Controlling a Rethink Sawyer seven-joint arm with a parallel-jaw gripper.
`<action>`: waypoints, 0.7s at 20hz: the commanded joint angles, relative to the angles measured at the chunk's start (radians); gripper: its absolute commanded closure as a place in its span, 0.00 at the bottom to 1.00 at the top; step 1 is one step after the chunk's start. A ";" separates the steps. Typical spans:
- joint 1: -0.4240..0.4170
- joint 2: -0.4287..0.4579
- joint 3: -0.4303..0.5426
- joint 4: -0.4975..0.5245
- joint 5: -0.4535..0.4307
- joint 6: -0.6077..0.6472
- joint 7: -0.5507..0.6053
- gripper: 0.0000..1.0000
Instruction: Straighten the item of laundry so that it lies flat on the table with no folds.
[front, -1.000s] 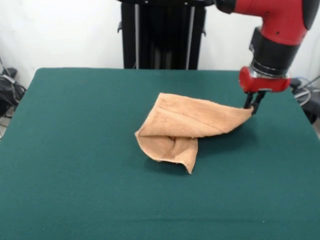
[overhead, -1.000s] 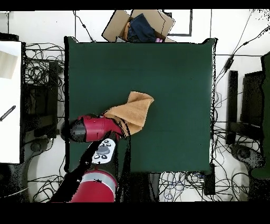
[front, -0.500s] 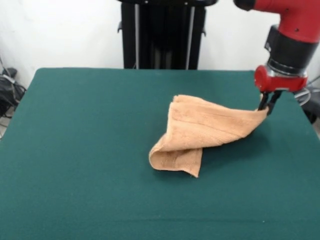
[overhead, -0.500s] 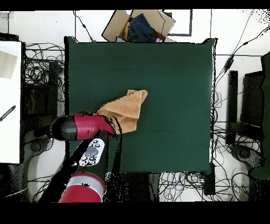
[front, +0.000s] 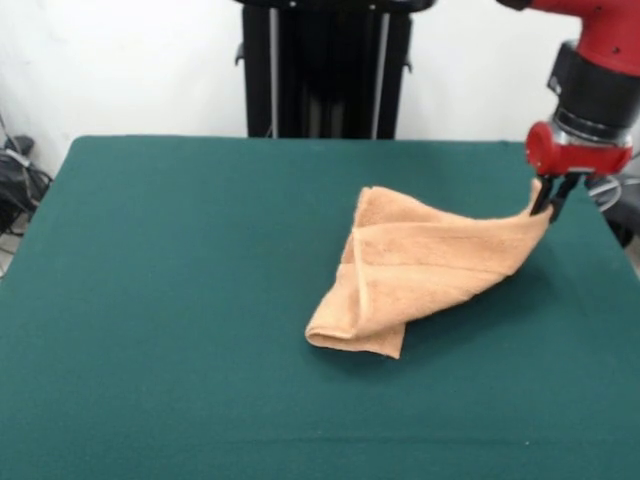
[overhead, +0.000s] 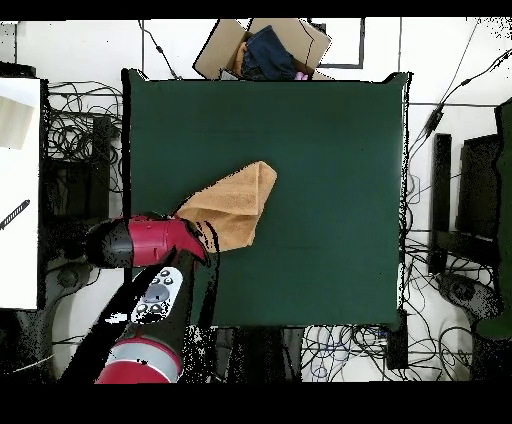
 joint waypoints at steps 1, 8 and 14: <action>0.032 -0.005 -0.029 -0.034 0.070 0.117 0.304 1.00; 0.065 0.001 -0.056 -0.052 0.093 0.146 0.318 1.00; 0.095 0.002 -0.073 -0.064 0.113 0.166 0.335 1.00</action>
